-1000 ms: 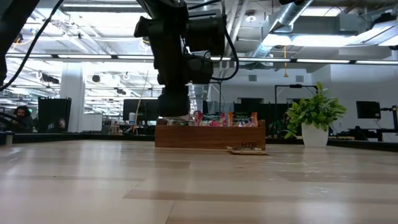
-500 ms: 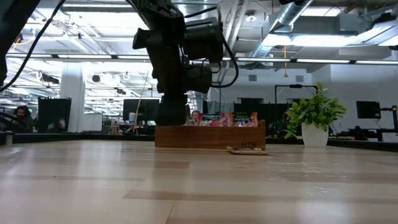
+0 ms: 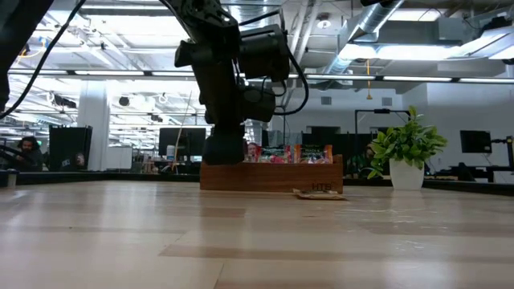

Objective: Pick & Place Tea
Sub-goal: Put the bottom brown tea bag into the left compartment of the wooden organizer

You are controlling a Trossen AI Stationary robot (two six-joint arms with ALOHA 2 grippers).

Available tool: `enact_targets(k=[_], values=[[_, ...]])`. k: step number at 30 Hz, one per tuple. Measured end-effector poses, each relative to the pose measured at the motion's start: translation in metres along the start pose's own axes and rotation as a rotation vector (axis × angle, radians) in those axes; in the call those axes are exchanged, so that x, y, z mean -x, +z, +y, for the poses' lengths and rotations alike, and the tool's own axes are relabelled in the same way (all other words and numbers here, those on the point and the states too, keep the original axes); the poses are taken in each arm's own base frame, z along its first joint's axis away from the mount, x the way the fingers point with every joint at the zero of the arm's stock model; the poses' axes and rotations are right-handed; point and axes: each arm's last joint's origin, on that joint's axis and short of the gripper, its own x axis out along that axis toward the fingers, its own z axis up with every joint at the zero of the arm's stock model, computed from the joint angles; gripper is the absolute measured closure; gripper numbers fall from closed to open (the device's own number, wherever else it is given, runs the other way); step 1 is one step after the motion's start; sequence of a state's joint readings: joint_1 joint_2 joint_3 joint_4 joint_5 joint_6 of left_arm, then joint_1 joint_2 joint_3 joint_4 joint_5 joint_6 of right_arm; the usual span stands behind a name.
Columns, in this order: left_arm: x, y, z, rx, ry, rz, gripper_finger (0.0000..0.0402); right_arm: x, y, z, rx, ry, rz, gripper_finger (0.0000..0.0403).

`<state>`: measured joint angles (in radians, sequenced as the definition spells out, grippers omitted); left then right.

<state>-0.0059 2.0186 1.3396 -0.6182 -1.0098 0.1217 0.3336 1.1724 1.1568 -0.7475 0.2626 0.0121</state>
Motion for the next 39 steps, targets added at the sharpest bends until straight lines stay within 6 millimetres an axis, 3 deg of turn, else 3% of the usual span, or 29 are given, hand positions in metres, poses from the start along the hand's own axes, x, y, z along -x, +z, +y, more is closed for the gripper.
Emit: enact_targets(k=[25, 39], values=[[0.0, 0.0012, -0.0002, -0.036, -0.011, -0.009, 0.04, 0.0, 0.0001, 0.0, -0.012, 0.0, -0.001, 0.0353], [0.0, 0.0031, 0.0001, -0.015, -0.011, -0.022, 0.0336, 0.0, 0.0001, 0.0, -0.015, -0.001, -0.001, 0.0353]])
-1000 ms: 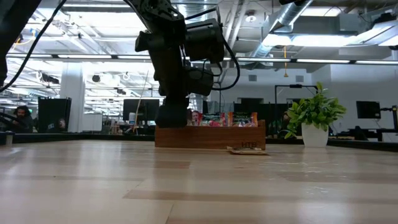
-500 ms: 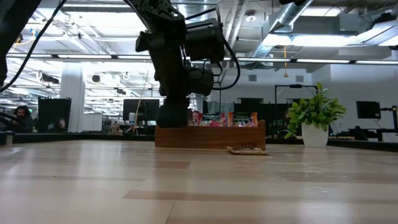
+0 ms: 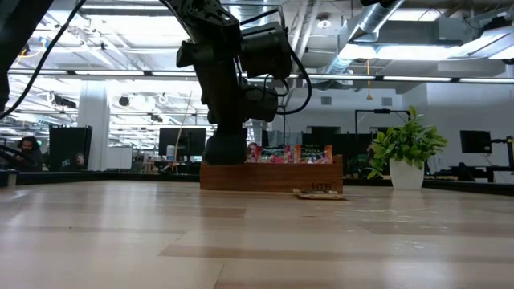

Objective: Pick & Place Tea
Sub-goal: Put the bottom brown tea bag into the left compartment of the wooden organizer, then put the brown tea bag into the left compartment of the wooden organizer

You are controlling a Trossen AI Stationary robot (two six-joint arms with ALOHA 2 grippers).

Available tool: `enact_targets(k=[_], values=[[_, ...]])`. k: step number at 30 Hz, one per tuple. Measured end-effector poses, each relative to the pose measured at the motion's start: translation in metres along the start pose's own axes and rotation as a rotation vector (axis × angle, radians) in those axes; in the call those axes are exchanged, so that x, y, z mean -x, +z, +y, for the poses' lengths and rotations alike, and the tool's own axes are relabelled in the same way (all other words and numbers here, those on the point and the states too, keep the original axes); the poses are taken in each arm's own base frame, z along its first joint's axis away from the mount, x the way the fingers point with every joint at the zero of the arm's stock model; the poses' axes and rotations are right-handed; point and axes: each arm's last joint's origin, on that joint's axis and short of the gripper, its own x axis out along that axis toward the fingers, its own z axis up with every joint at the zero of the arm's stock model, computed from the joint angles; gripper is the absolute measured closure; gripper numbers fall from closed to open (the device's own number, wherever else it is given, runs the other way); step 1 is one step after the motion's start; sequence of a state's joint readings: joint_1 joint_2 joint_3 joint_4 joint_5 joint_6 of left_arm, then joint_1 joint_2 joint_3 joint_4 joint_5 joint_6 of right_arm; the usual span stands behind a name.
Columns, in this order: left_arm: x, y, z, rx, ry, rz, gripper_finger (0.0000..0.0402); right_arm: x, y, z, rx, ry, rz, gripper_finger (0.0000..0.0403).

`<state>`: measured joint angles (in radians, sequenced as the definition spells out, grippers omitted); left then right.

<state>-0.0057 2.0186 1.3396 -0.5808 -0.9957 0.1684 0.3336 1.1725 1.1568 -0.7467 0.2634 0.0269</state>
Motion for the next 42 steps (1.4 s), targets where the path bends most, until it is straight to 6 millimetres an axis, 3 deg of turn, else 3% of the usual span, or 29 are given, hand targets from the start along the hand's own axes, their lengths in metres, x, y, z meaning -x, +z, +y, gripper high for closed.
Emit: enact_targets(k=[6, 12, 23, 28, 33, 37, 42], values=[[0.0, 0.0, 0.001, -0.005, 0.043, 0.009, 0.0307, 0.0, 0.0, 0.0, 0.0, 0.0, 0.0, 0.0353], [0.005, 0.001, 0.011, -0.048, 0.303, 0.053, 0.0295, 0.0, 0.0, 0.0, 0.001, 0.0, 0.0, 0.0353], [0.016, 0.006, 0.009, 0.005, 0.15, -0.007, 0.0298, 0.0, 0.0, 0.0, 0.007, 0.0, 0.0, 0.0353], [0.016, 0.006, 0.009, 0.002, 0.158, -0.003, 0.0298, 0.0, 0.0, 0.0, 0.008, 0.0, 0.001, 0.0353], [0.019, 0.005, 0.016, -0.044, 0.302, 0.027, 0.0298, 0.0, 0.0, 0.0, 0.008, 0.0, 0.0, 0.0353], [0.043, -0.002, 0.033, -0.038, 0.317, 0.002, 0.0298, 0.0, 0.0, 0.0, 0.007, 0.0, 0.001, 0.0353], [0.09, -0.029, 0.065, 0.219, 0.108, -0.072, 0.0298, 0.0, -0.001, 0.0, -0.021, 0.003, 0.013, 0.0353]])
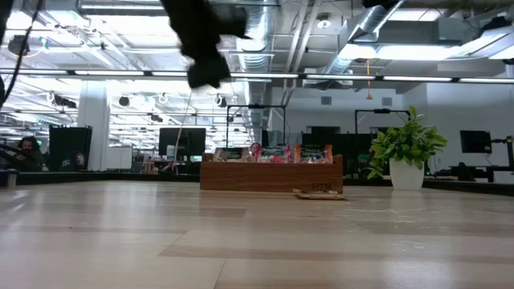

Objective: Pick & Place Tea
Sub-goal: Put the brown tea bag into the left compartment of the wooden organizer

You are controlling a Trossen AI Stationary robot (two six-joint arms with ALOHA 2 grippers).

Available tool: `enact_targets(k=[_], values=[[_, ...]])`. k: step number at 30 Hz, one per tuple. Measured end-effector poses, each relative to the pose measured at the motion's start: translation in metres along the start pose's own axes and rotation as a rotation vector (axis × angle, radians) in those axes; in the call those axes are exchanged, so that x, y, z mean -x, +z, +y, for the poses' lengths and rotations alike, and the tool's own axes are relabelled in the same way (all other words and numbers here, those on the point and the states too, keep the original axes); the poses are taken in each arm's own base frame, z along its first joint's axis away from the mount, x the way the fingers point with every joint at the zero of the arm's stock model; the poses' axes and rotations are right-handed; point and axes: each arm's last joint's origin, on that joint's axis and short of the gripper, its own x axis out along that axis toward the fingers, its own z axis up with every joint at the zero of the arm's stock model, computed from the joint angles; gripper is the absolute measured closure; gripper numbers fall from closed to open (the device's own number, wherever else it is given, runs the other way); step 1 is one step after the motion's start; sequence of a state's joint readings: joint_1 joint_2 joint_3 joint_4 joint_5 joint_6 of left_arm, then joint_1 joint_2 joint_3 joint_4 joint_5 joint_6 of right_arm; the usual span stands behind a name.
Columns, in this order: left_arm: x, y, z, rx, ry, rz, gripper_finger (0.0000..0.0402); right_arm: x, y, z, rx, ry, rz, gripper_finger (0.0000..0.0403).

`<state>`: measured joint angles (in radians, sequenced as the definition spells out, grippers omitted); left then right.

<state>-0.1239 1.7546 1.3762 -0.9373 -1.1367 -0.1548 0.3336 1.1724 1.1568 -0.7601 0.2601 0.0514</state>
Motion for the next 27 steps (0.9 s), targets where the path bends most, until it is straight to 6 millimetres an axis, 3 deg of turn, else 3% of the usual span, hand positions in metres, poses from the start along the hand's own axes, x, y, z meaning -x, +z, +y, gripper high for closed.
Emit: enact_targets(k=[4, 9, 14, 19, 27], values=[[0.026, -0.024, 0.037, 0.353, -0.299, 0.138, 0.0298, -0.005, -0.004, 0.001, 0.003, -0.002, 0.05, 0.0353], [0.044, -0.059, 0.063, 0.463, -0.344, 0.233, 0.0298, -0.03, -0.003, 0.007, 0.04, -0.007, 0.119, 0.0353], [0.044, -0.096, 0.057, 0.56, -0.348, 0.278, 0.0298, -0.071, -0.008, 0.016, 0.141, -0.012, 0.238, 0.0353], [0.04, -0.133, 0.045, 0.555, -0.325, 0.32, 0.0298, -0.109, -0.01, 0.01, 0.123, -0.043, 0.336, 0.0353], [0.038, -0.149, 0.038, 0.55, -0.322, 0.345, 0.0298, -0.151, -0.002, -0.01, -0.101, -0.038, 0.406, 0.0314]])
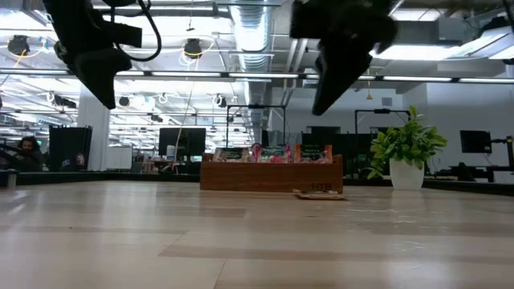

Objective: Pick & Place Tea
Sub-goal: Put the brown tea bag into the left compartment of the wooden organizer

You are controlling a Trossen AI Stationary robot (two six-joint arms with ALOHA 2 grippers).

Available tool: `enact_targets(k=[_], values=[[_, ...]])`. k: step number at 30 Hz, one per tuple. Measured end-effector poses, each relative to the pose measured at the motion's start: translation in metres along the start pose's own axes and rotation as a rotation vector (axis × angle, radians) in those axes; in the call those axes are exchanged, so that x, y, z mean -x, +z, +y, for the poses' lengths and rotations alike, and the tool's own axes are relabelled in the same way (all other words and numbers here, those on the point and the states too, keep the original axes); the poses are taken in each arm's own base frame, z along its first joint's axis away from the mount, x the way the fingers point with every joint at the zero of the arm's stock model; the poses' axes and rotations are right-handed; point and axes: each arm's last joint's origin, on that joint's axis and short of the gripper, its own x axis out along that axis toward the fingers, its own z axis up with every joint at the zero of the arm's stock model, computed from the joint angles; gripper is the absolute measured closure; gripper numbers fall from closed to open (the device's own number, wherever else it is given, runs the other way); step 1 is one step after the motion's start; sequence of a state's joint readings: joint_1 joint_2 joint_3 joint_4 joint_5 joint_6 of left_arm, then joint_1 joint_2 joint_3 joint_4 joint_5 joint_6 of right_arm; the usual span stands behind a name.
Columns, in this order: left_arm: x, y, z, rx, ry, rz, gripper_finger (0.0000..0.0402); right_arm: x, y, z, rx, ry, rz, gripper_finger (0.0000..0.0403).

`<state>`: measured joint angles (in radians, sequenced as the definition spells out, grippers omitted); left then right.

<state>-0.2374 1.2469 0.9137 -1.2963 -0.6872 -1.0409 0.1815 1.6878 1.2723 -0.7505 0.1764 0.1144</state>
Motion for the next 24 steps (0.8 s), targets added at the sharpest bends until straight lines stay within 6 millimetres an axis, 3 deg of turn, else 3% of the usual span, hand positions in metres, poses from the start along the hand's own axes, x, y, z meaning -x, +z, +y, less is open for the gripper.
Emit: enact_targets(k=[4, 10, 20, 24], values=[[-0.003, -0.002, 0.001, -0.01, 0.03, -0.025, 0.0298, -0.01, 0.004, -0.007, -0.139, 0.036, 0.072, 0.0276], [-0.003, -0.001, 0.002, -0.007, 0.051, -0.058, 0.0298, -0.025, 0.001, -0.008, -0.547, 0.08, 0.176, 0.0242], [-0.003, 0.001, 0.003, -0.011, 0.096, -0.126, 0.0298, -0.028, 0.0, -0.004, -1.05, 0.031, 0.209, 0.0234], [-0.002, 0.0, 0.005, -0.027, 0.109, -0.123, 0.0298, -0.03, 0.0, -0.003, -1.157, -0.017, 0.195, 0.0237]])
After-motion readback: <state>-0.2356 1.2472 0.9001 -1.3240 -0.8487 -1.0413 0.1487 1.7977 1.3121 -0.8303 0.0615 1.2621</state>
